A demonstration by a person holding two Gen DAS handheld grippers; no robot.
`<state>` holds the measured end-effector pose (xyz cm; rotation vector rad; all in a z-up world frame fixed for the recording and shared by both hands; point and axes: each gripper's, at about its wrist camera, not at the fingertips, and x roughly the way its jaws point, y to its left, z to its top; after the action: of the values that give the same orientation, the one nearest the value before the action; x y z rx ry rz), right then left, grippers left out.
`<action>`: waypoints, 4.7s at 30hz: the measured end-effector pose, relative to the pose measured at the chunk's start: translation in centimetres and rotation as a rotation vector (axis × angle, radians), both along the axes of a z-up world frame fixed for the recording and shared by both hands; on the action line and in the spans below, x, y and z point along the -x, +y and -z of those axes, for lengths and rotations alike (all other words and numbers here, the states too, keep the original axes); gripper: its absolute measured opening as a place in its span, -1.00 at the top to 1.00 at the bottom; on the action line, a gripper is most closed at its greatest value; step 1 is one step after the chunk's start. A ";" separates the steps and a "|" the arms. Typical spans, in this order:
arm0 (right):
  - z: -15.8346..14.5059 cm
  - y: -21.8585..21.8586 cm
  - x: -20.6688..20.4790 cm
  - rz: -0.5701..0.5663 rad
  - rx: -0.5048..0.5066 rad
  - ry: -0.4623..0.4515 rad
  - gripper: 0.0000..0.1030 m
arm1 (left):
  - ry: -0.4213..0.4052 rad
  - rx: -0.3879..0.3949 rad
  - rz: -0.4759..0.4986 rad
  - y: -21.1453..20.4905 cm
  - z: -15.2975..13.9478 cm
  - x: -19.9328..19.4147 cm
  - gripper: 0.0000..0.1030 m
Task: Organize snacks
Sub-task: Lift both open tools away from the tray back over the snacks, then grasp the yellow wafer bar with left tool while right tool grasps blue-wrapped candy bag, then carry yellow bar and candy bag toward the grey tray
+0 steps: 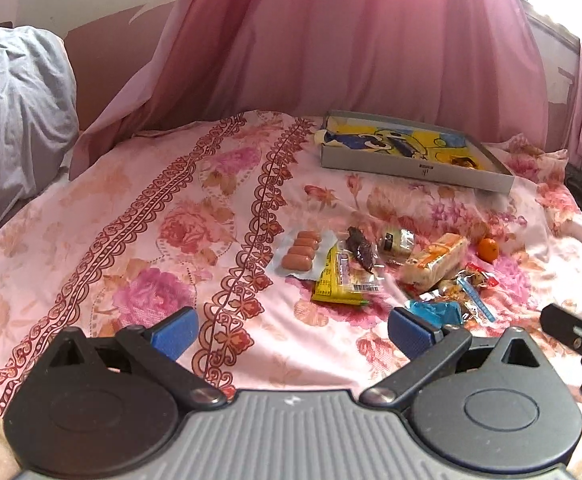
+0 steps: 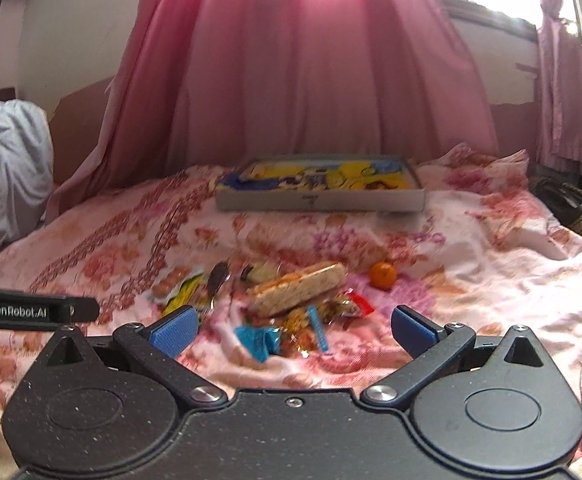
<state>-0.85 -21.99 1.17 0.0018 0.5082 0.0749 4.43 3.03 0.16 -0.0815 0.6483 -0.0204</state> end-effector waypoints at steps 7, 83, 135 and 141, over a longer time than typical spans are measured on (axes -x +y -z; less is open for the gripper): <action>0.5 0.3 -0.9 -0.019 0.005 0.046 -0.99 | 0.028 -0.001 0.004 0.2 0.0 -1.1 -0.99; 9.6 0.7 -13.9 -0.171 0.002 0.326 -0.62 | 0.226 0.060 0.111 -0.4 8.2 -15.6 -0.66; 8.6 0.8 -12.2 -0.170 -0.012 0.326 -0.12 | 0.244 -0.041 0.277 -4.9 7.5 -11.4 -0.02; 7.6 1.2 -10.5 -0.187 0.061 0.284 -0.06 | 0.271 0.040 0.266 -4.8 6.8 -9.6 -0.02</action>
<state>9.65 -20.82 -6.46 -0.0962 0.7942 0.2446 14.07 -1.79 -6.69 -0.0362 0.9261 -0.2832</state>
